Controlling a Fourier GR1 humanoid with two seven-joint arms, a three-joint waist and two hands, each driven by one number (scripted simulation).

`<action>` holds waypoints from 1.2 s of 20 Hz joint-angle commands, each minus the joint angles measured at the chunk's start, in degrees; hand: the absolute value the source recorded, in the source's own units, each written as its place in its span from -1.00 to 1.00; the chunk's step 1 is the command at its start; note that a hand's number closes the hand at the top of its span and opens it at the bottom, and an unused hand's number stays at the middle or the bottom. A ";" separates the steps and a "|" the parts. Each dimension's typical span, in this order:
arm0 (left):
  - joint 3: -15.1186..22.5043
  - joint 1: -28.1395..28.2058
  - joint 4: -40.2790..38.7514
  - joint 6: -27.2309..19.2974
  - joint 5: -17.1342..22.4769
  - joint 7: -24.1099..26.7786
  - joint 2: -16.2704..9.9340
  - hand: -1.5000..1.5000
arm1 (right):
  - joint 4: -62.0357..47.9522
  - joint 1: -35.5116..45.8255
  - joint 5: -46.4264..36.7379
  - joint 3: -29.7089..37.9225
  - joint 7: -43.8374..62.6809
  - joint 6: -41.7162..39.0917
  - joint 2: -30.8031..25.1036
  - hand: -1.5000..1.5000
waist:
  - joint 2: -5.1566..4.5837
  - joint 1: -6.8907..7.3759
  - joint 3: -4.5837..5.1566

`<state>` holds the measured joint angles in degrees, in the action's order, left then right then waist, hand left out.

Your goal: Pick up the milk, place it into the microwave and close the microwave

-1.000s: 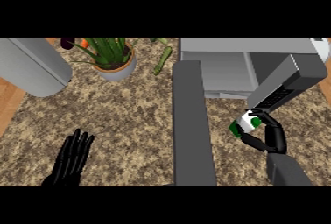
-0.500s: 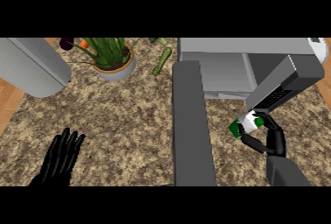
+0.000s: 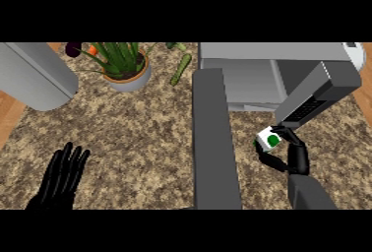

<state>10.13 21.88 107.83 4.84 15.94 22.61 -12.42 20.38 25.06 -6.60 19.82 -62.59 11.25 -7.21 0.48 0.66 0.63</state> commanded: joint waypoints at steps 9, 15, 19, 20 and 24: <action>-2.65 4.22 1.37 3.11 0.50 1.62 -0.23 -1.00 | 18.44 -7.01 2.28 -9.89 4.84 -0.79 7.06 1.00 | -0.12 -0.83 -0.57; -6.14 1.42 -2.84 5.63 2.03 1.53 -0.95 -1.00 | 22.77 -4.22 4.96 -16.09 12.26 12.41 7.17 1.00 | -0.38 -0.41 -0.61; -8.38 2.80 -3.41 9.04 3.78 1.58 -1.69 -1.00 | 26.06 -6.84 3.87 -17.77 14.64 14.28 7.19 1.00 | -0.43 -0.35 -0.63; -7.13 -1.67 -3.84 5.70 1.71 -1.06 0.09 -1.00 | 23.57 -1.23 2.89 -15.67 17.81 14.68 7.19 1.00 | -0.50 -0.34 -0.63; -7.90 2.36 -2.96 9.50 3.69 0.34 -0.70 -1.00 | 19.45 5.54 1.92 -14.04 23.06 15.39 4.34 1.00 | -0.56 0.12 -0.64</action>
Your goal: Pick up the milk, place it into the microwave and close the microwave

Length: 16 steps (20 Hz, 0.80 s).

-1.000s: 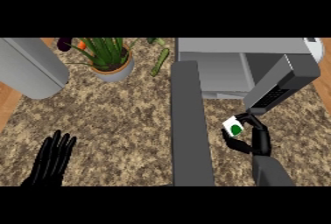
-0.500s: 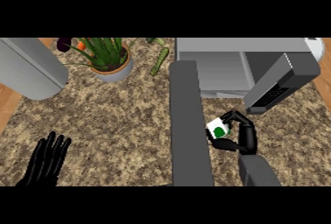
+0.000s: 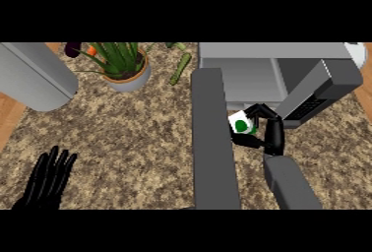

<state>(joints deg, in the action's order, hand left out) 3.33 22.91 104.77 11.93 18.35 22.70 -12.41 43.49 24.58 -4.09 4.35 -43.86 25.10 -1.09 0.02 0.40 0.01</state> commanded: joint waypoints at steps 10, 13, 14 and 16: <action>-0.64 -3.39 -5.55 2.47 -1.65 1.23 0.76 -1.00 | -23.25 23.10 -8.16 1.69 10.94 12.74 -4.77 1.00 | -0.65 1.69 -0.05; -1.01 -4.12 -4.39 3.10 -0.48 -0.21 0.41 -1.00 | -28.97 24.42 -6.93 4.72 6.85 11.89 -8.01 1.00 | -1.09 2.40 -0.13; -0.46 -3.50 -1.52 2.13 -0.33 -1.54 0.73 -1.00 | -28.98 25.14 -6.85 5.15 7.49 9.56 -12.35 1.00 | -1.29 2.90 -0.18; -0.71 -2.84 -3.18 2.94 -1.20 0.51 0.65 -1.00 | -32.06 27.93 -9.03 3.77 9.60 13.20 -10.85 1.00 | -1.35 3.40 -0.15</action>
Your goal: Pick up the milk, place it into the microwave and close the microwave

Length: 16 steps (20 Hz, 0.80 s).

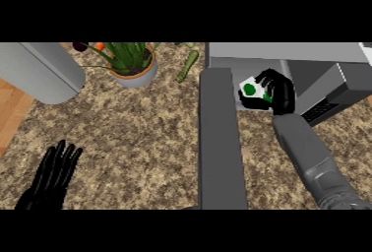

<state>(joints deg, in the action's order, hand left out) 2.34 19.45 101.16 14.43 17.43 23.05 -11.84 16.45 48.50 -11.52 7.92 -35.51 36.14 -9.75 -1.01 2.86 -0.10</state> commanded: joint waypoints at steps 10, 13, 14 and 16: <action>-0.27 -5.08 -2.31 -2.75 -5.94 -2.08 -1.52 -1.00 | -9.23 7.01 -3.79 0.56 3.60 14.18 -5.90 1.00 | -1.61 2.55 -0.19; 0.02 -5.08 -1.91 -2.33 -6.63 -2.06 -2.08 -1.00 | -10.97 7.00 -5.69 -0.95 4.16 15.78 -5.86 -1.00 | -1.94 3.54 -0.22; 0.14 -4.03 -2.86 -1.29 -6.21 -0.16 -1.74 -1.00 | -12.46 7.72 -6.92 -1.97 5.98 17.59 -5.43 -1.00 | -1.84 3.97 -0.11; 1.79 -3.56 -0.90 -2.26 -7.08 -2.19 -1.00 -1.00 | -13.60 9.42 -8.07 -3.02 7.50 15.44 -6.82 -1.00 | -1.74 4.18 -0.18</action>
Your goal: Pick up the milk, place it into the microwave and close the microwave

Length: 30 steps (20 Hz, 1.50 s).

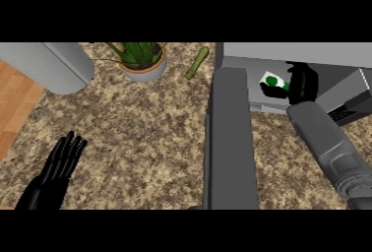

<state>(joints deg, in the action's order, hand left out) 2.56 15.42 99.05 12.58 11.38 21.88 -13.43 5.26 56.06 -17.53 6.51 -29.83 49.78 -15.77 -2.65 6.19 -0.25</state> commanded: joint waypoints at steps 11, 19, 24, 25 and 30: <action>2.09 -1.37 -1.25 0.71 -1.56 0.99 1.08 -1.00 | 0.30 0.43 0.48 0.74 -3.83 -8.49 1.42 -1.00 | -0.41 0.58 -0.17; 3.87 -1.64 -1.01 -0.21 -2.43 0.18 2.95 -1.00 | 2.33 -2.68 4.94 5.14 -10.95 -14.87 3.41 -1.00 | 0.45 -0.99 -0.09; 3.91 -1.41 0.82 0.08 -2.52 -0.82 2.41 -1.00 | 2.83 -5.46 7.80 8.12 -14.86 -17.99 3.57 -1.00 | 1.08 -2.33 -0.01; 4.77 -2.17 -2.29 0.00 -4.01 1.93 3.46 -1.00 | 2.91 -8.01 8.60 8.90 -17.54 -17.85 5.25 -1.00 | 0.77 -2.31 -0.03; 4.70 -2.49 -0.80 -0.04 -3.81 0.06 3.46 -1.00 | 3.60 -10.08 11.09 11.28 -20.42 -21.44 6.08 -1.00 | 1.56 -3.64 0.07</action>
<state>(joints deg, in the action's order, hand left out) 7.97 14.06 99.06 12.15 7.27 22.24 -9.77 8.26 47.69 -8.31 15.98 -47.22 30.24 -10.82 -1.48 3.44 -0.26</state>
